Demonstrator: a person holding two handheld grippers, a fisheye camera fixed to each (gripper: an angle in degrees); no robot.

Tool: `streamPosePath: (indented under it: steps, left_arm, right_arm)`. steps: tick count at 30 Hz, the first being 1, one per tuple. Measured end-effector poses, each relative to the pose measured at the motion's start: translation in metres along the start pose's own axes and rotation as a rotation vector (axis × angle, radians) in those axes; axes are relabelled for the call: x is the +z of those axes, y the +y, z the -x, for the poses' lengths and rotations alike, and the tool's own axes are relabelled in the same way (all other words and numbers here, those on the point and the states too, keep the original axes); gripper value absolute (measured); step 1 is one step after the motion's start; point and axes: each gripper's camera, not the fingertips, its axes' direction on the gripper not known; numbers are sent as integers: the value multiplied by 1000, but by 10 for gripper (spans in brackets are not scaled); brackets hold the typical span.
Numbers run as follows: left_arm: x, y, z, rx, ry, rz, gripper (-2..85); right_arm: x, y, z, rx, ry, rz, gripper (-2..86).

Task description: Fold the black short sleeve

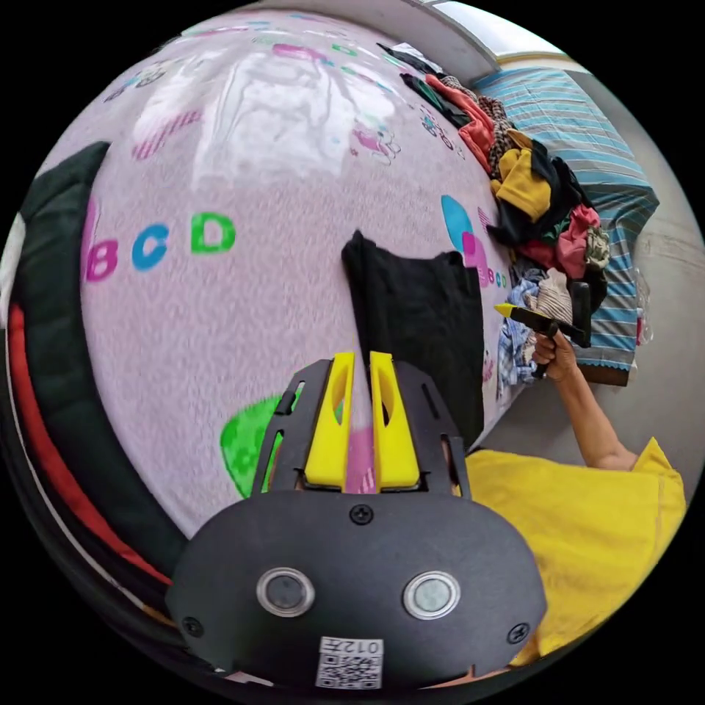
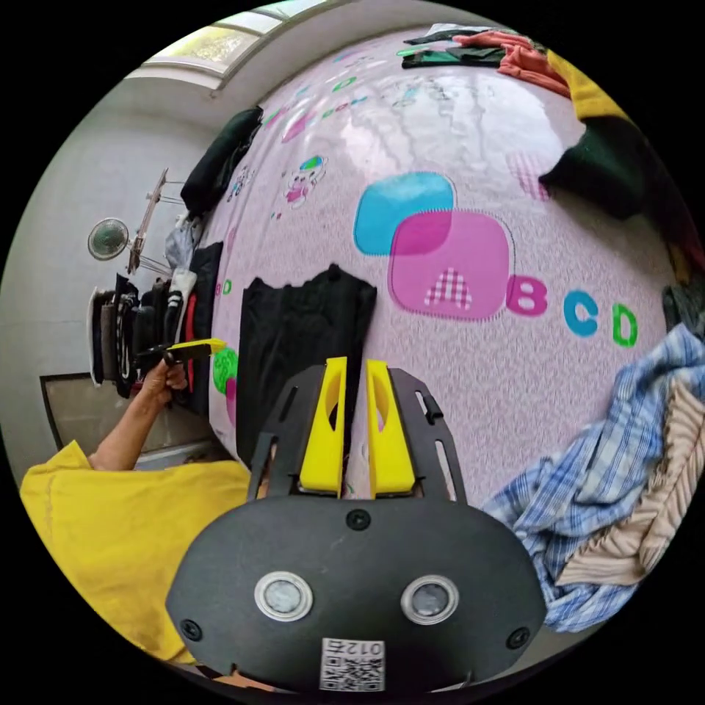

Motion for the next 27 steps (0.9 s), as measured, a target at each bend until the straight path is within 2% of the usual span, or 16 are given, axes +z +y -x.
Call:
streamPosePath:
  steps: [6, 15, 23, 27]
  left_arm:
    - [9, -40, -12, 29, -73, 12, 33]
    - [21, -38, -12, 64, -79, 18, 10]
    - [17, -22, 0, 87, 8, -13, 5]
    - [21, -19, 7, 75, 24, -13, 7]
  right_arm:
    - [17, -37, 10, -1, 83, 5, 43]
    - [33, -41, 8, -14, 67, 26, 22]
    - [26, -37, 6, -22, 41, -34, 35]
    - [15, -39, 3, 23, 21, -124, 53]
